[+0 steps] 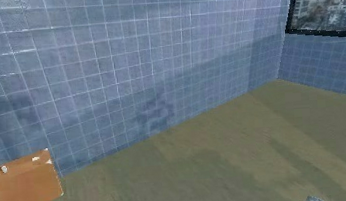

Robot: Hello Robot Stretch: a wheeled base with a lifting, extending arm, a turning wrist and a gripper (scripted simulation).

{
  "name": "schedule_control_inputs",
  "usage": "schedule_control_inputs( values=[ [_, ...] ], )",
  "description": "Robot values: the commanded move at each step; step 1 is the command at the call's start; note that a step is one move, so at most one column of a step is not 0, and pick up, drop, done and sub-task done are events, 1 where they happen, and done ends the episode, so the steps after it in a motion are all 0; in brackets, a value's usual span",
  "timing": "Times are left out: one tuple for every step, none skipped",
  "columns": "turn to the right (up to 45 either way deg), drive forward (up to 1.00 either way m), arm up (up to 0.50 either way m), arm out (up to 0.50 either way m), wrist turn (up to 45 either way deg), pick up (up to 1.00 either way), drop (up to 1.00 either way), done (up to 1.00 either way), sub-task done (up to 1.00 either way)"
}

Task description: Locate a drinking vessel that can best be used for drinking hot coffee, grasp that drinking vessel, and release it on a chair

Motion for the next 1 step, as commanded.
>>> schedule_control_inputs(
  values=[
    [0.0,0.00,0.00,0.00,0.0,1.00,0.00,0.00,0.00]
  ],
)
